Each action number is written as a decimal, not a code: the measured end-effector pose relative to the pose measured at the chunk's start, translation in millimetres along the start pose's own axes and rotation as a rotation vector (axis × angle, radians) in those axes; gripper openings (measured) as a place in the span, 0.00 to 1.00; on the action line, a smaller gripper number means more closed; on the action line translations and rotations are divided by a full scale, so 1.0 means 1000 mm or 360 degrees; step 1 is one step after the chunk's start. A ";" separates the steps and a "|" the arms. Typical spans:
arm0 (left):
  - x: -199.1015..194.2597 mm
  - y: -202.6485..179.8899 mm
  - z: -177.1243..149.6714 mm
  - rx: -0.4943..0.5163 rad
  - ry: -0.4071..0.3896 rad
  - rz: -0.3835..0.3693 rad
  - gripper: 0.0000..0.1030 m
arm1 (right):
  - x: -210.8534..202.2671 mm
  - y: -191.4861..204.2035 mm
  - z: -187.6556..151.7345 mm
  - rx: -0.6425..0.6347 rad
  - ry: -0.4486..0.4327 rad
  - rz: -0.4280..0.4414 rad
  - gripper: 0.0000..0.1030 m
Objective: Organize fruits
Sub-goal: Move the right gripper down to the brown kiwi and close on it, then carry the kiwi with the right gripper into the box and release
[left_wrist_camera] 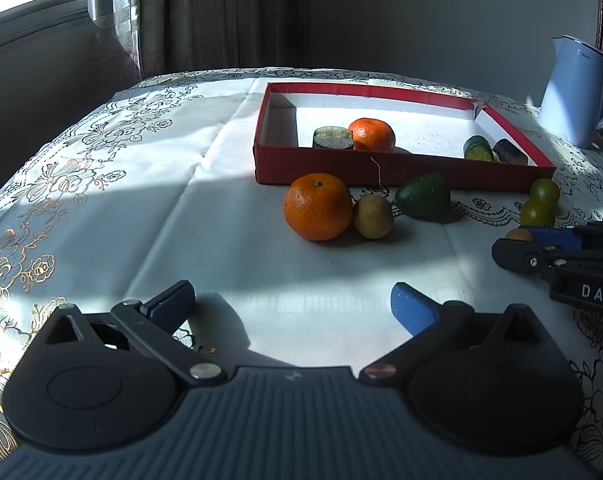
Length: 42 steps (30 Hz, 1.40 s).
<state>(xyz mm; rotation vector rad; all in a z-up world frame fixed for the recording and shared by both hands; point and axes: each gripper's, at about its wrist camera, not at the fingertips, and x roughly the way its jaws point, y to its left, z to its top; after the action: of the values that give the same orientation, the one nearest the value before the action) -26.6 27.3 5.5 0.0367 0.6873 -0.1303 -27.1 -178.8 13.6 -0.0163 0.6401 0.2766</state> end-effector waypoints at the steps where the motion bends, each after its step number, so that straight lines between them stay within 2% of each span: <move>1: 0.000 0.000 0.000 0.0001 0.0000 0.0001 1.00 | 0.000 0.000 0.000 0.0002 0.0000 -0.0001 0.27; 15: 0.000 0.000 0.000 0.0000 0.0000 0.0000 1.00 | -0.003 0.003 -0.002 -0.0017 -0.0004 -0.0013 0.25; 19: 0.000 0.000 0.000 0.0000 -0.0001 -0.0001 1.00 | -0.007 0.003 0.000 -0.0019 -0.0042 -0.0016 0.25; 26: 0.000 0.000 0.000 0.0003 0.0000 0.0001 1.00 | -0.016 0.000 0.038 -0.0069 -0.0196 -0.0055 0.25; 34: 0.000 0.000 0.000 0.0003 -0.0002 -0.0001 1.00 | 0.028 -0.016 0.075 -0.0096 -0.0234 -0.0156 0.25; 42: 0.000 0.000 0.000 0.0002 -0.0001 -0.0001 1.00 | 0.061 -0.024 0.072 -0.0104 -0.0140 -0.0179 0.26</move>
<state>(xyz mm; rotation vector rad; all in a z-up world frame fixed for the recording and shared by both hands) -26.5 27.8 6.1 0.0378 0.6865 -0.1314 68.1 -179.5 33.2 -0.1019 0.5405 0.1883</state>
